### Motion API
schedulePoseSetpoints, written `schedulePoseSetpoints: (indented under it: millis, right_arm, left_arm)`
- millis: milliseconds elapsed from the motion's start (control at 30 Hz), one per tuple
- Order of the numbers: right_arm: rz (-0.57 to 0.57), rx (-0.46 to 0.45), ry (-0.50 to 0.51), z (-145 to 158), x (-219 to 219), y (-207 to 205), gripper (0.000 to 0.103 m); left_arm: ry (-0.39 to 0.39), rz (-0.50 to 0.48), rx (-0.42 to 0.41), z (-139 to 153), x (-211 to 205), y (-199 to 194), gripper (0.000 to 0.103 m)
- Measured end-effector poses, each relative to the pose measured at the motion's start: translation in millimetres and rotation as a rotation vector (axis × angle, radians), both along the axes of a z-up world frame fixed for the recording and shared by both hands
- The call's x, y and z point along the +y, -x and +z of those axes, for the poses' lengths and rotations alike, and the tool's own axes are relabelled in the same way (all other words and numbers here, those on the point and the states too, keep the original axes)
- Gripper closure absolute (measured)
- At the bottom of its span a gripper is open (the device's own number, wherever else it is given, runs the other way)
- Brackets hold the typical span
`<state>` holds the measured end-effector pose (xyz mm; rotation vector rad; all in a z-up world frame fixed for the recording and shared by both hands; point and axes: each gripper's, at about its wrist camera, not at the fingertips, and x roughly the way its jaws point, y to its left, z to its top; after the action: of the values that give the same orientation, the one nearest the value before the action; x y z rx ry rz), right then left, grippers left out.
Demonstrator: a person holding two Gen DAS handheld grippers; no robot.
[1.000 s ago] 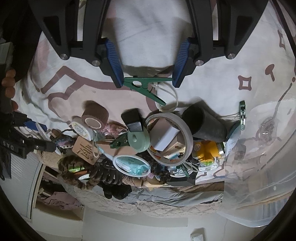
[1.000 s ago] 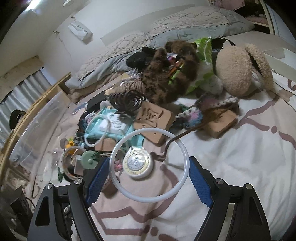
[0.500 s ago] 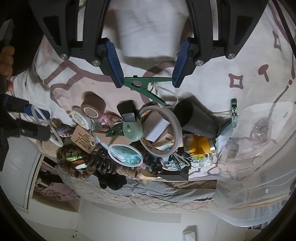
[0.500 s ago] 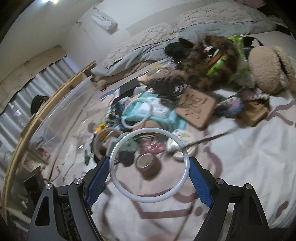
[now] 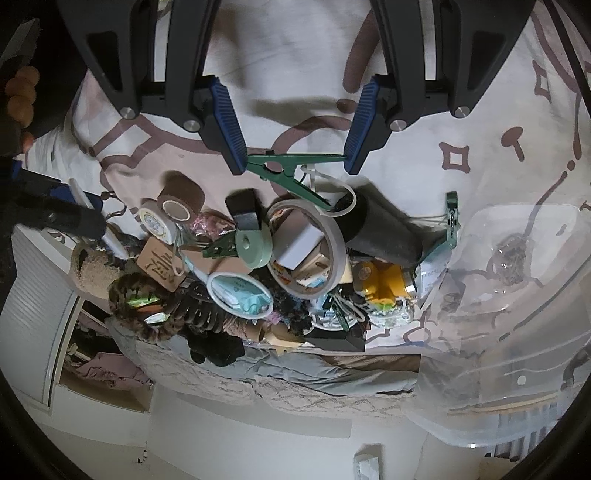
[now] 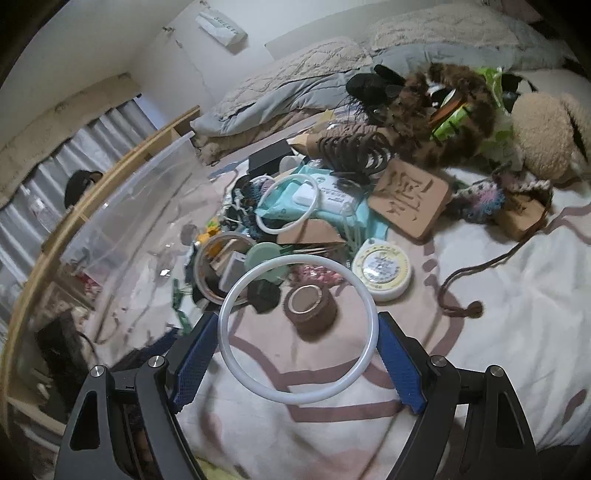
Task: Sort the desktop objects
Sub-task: 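Lift the green clip and the white ring toward the clear box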
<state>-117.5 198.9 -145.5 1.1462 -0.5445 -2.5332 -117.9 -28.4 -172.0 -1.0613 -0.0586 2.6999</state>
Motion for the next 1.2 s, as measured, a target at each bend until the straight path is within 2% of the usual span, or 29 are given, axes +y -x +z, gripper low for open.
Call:
schedulePoseSetpoints:
  millis: [233,467,633,900,1200]
  right_arm:
    - [0.021,0.047,-0.055,13.5,-10.3,-2.5,0.019]
    - [0.044,0.118,-0.054,40.9,-17.6,-4.0,0.019]
    - [0.059,0.180,-0.041,65.3,-23.9,-0.2,0.019]
    - [0.098,0.264,-0.026,101.7,-45.1,15.3,0.019]
    - [0.160,0.369,-0.003,150.5,-85.5,41.0,0.019]
  left_arm:
    - [-0.018,0.005,0.030,26.9,-5.3,-5.1,0.049]
    - [-0.033,0.009,0.078,63.6,-13.8,-8.2,0.049]
    - [-0.036,0.021,0.145,100.9,-29.1,-6.3,0.049]
    - [0.005,0.090,0.278,155.4,-64.7,2.1,0.049]
    - [0.033,0.158,0.372,193.1,-101.5,15.0,0.049]
